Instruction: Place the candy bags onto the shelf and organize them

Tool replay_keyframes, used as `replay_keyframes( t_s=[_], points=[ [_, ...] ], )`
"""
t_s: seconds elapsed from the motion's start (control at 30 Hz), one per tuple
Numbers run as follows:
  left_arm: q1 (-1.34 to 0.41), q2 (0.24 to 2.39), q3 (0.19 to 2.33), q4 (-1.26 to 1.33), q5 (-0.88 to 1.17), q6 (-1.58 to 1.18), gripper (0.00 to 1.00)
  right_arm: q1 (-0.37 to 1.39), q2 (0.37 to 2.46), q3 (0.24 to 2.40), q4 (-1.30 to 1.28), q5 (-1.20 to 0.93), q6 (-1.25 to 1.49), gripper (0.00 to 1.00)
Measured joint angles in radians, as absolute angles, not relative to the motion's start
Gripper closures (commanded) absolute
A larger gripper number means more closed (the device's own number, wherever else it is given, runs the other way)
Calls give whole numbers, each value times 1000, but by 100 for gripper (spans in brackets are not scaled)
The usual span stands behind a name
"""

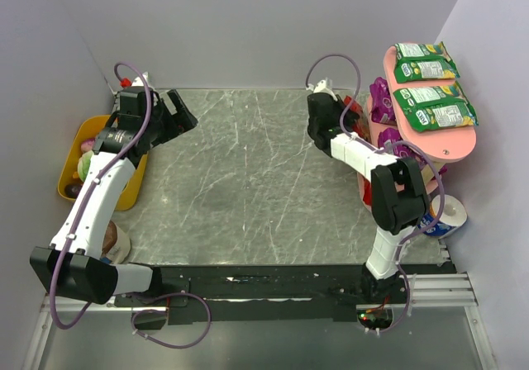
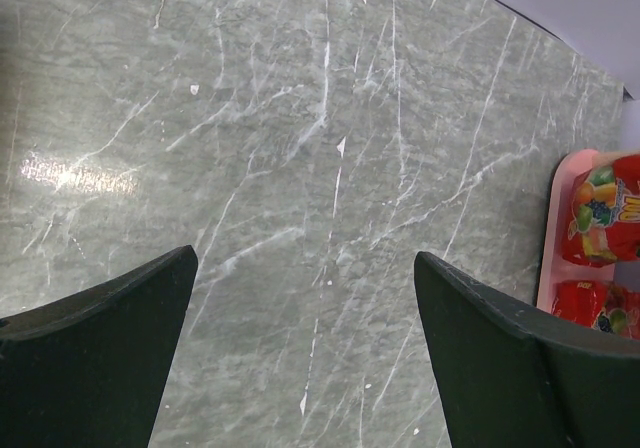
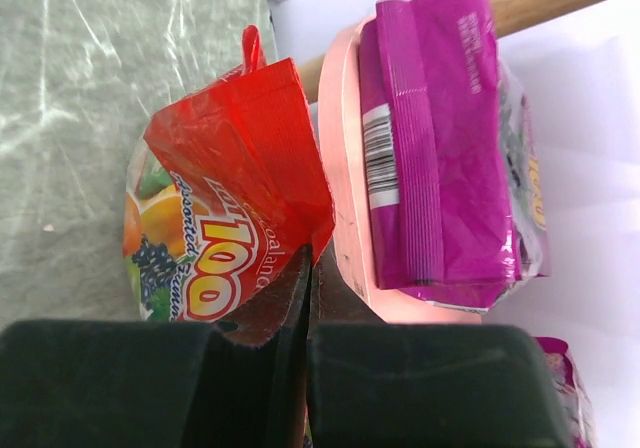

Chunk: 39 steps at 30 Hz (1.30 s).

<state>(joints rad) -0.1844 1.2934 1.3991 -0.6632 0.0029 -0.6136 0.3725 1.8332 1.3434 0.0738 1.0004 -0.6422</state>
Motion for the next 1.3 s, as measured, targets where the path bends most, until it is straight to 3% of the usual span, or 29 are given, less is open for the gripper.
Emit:
replay_keyframes(
  t_s=[1.3],
  points=[
    [-164, 1293, 1394, -664, 3, -602, 4, 257, 2037, 1393, -169, 873, -465, 100]
  ],
)
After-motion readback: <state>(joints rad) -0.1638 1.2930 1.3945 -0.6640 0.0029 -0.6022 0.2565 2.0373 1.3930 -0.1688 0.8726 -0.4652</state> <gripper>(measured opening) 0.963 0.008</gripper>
